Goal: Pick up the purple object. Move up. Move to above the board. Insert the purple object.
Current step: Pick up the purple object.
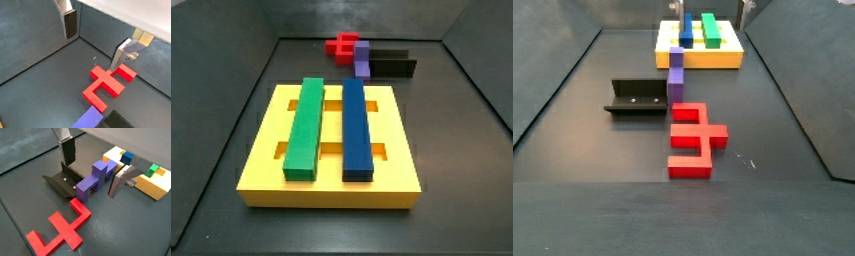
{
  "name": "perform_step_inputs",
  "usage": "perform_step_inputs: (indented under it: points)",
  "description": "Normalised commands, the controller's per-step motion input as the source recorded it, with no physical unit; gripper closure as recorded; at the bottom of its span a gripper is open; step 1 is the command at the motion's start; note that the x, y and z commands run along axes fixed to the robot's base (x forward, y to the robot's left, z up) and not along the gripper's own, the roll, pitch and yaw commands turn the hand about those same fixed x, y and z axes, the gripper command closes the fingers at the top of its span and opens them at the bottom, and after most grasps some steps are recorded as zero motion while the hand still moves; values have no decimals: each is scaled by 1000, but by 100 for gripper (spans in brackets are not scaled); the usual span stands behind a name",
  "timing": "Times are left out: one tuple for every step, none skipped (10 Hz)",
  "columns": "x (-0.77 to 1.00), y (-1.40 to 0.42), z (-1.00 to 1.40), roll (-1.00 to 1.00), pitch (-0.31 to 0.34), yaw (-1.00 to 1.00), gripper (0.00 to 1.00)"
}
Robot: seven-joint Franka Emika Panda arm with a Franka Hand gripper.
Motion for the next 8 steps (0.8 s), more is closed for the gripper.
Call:
perform_step_inputs:
  points:
    - [0, 0, 0, 16, 0, 0, 0]
    - [0, -3, 0, 0, -9, 0, 0]
    - [20, 0, 0, 0, 0, 0, 0]
    - [26, 0, 0, -11, -4, -111, 0]
    - [51, 51, 0, -24, 0, -194, 0]
    - [20, 271, -103, -26, 0, -569, 0]
    - [169, 171, -149, -96, 0, -609, 0]
    - [240, 14, -80, -123, 0, -883, 0]
